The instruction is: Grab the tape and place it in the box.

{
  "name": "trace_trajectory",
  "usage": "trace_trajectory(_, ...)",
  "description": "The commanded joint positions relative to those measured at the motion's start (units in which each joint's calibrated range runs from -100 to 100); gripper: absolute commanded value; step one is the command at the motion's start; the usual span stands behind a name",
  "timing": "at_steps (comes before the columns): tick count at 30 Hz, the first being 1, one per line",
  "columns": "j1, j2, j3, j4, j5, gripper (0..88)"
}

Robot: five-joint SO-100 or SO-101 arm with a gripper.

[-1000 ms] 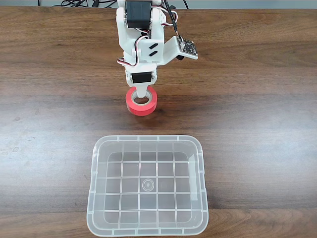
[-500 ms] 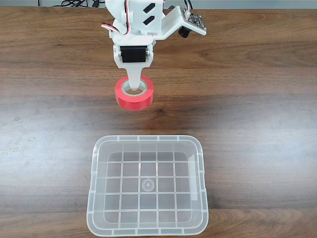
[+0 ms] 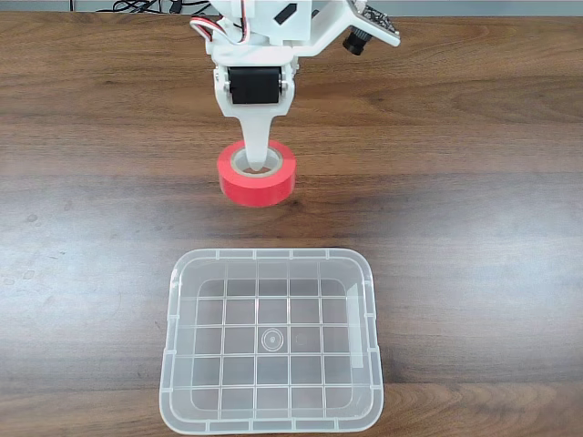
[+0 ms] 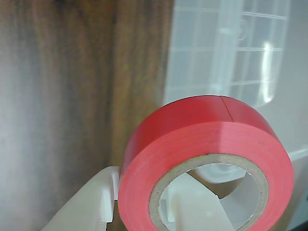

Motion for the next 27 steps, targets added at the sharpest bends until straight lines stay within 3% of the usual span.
trace_trajectory(1,-1.9,7.71,-18.5,-0.45,-2.11,5.6)
trace_trajectory(15,-2.05,46.97,-63.44,-0.62,-1.85,5.6)
trace_trajectory(27,-3.07,56.23,-70.37,-0.36,-1.85,8.3)
